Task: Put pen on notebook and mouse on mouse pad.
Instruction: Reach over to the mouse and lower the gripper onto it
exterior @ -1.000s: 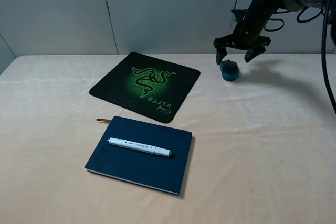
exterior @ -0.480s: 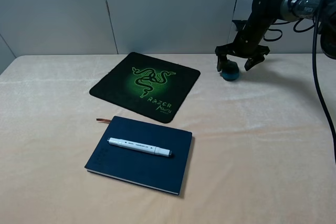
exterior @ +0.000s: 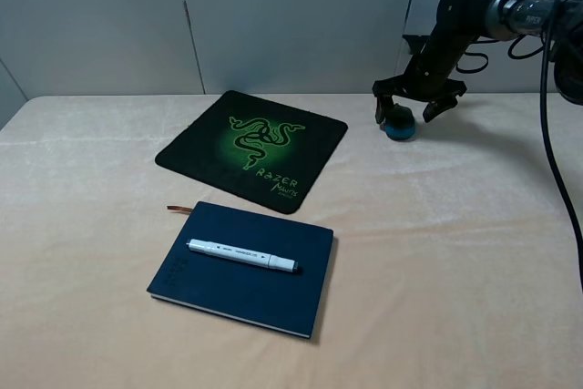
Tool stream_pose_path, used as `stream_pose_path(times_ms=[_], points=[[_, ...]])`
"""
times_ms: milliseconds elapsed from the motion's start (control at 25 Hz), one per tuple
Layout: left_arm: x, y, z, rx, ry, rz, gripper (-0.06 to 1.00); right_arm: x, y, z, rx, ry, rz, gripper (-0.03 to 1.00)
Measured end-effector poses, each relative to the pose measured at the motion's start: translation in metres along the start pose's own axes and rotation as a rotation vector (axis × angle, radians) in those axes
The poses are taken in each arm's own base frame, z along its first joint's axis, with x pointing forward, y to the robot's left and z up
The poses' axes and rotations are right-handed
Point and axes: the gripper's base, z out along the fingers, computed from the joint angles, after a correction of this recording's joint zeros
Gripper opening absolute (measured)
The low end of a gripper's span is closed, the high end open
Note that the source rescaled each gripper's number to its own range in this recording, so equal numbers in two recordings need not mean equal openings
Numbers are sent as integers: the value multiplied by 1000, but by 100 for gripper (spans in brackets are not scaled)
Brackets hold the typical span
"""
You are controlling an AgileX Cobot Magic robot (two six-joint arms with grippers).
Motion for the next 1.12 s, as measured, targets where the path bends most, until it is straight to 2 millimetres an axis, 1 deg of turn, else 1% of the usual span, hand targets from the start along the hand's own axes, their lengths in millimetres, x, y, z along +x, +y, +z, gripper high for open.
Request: stream_pose_path(times_ms=[800,920,1120], points=[[0,0,0,1,0,0,100,-1,1,0,-12,-6,-14,100],[0,0,0,1,0,0,100,2,1,4,-17,17,-19,100],[0,0,0,1,0,0,100,2,1,4,-17,14,-20,100]])
